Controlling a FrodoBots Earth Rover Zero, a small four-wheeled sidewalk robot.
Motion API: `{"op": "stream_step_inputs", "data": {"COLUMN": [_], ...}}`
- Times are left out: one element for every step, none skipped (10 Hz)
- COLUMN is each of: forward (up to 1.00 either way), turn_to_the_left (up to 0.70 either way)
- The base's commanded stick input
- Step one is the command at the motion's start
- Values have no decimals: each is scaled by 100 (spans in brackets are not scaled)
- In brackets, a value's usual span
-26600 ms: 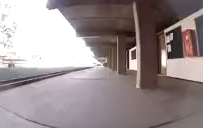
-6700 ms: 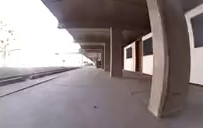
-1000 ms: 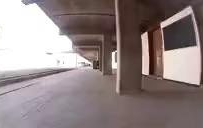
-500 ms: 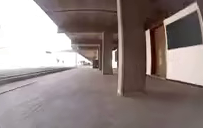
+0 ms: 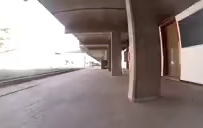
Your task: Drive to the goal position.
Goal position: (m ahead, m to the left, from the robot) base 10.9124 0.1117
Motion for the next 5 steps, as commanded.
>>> {"op": "stream_step_inputs", "data": {"forward": [50, 50, 50, 50, 50], "turn_to_the_left": [0, 0, 0, 0, 0]}}
